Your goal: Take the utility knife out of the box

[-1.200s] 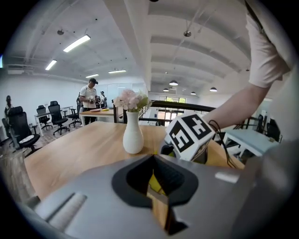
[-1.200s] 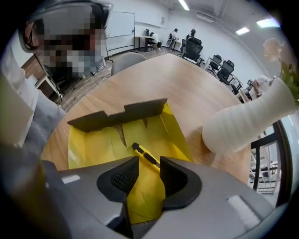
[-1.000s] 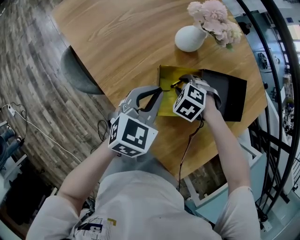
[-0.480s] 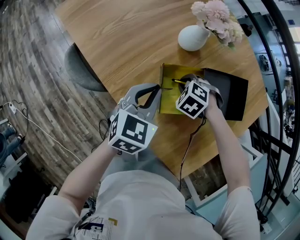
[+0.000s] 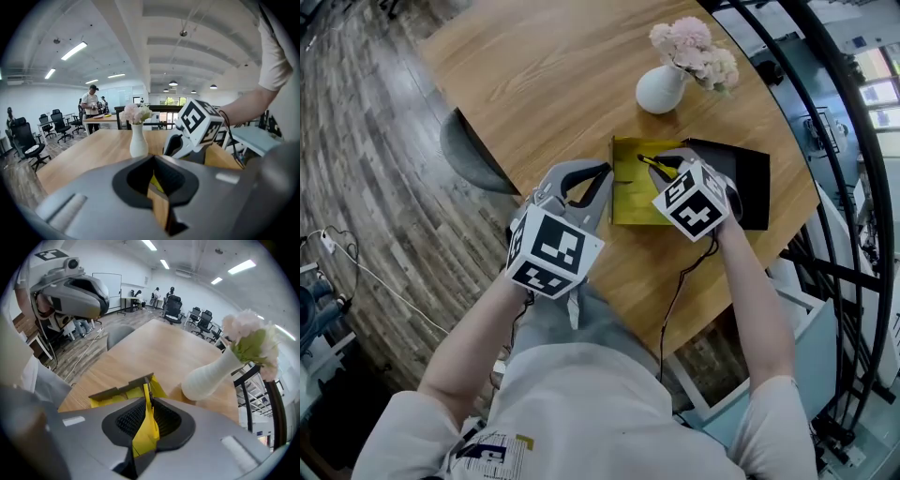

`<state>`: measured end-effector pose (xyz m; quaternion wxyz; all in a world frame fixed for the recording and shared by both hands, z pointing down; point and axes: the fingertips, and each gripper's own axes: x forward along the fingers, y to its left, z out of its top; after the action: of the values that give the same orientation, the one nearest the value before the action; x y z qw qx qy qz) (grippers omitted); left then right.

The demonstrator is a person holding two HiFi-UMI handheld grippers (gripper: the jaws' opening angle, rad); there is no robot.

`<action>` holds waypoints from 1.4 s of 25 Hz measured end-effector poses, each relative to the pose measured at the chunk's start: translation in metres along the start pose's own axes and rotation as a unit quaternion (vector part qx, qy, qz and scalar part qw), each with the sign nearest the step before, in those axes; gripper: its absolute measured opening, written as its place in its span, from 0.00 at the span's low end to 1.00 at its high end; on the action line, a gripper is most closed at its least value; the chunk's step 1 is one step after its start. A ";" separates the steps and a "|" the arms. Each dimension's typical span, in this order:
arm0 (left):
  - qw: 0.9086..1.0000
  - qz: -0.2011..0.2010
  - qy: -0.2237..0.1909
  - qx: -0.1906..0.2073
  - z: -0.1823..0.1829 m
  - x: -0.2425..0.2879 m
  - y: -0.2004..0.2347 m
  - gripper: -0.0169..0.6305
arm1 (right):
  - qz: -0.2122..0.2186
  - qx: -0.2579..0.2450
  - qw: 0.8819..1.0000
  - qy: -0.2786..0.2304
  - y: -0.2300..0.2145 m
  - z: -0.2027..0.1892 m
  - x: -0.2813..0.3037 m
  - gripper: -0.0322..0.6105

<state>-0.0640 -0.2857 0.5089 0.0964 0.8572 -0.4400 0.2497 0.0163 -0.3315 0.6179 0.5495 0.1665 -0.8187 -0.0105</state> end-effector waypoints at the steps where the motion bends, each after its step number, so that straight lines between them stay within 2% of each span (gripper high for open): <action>1: 1.000 0.002 -0.007 0.003 0.009 -0.005 0.000 0.03 | -0.006 0.005 1.000 -0.007 -0.001 0.005 -0.013 0.14; 7: 0.998 0.008 -0.055 0.029 0.067 -0.042 -0.008 0.03 | -0.070 0.047 0.993 -0.083 -0.015 0.043 -0.106 0.14; 12: 0.993 0.016 -0.104 0.055 0.117 -0.090 -0.023 0.03 | -0.111 0.100 0.973 -0.178 -0.011 0.076 -0.194 0.14; 18: 0.982 0.027 -0.172 0.078 0.180 -0.146 -0.045 0.03 | -0.184 0.133 0.931 -0.285 -0.010 0.099 -0.310 0.14; 23: 0.969 0.036 -0.228 0.092 0.223 -0.194 -0.063 0.03 | -0.246 0.163 0.891 -0.346 0.000 0.091 -0.392 0.14; 31: 0.961 0.038 -0.254 0.098 0.246 -0.240 -0.089 0.03 | -0.301 0.202 0.829 -0.426 0.038 0.075 -0.481 0.14; 35: 0.963 0.029 -0.252 0.094 0.242 -0.245 -0.103 0.03 | -0.301 0.211 0.816 -0.446 0.057 0.070 -0.498 0.14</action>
<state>-0.0175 -0.1444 0.1820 -0.1058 0.8844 -0.4493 0.0689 0.1078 -0.1479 0.1554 0.0450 0.4938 -0.8651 -0.0754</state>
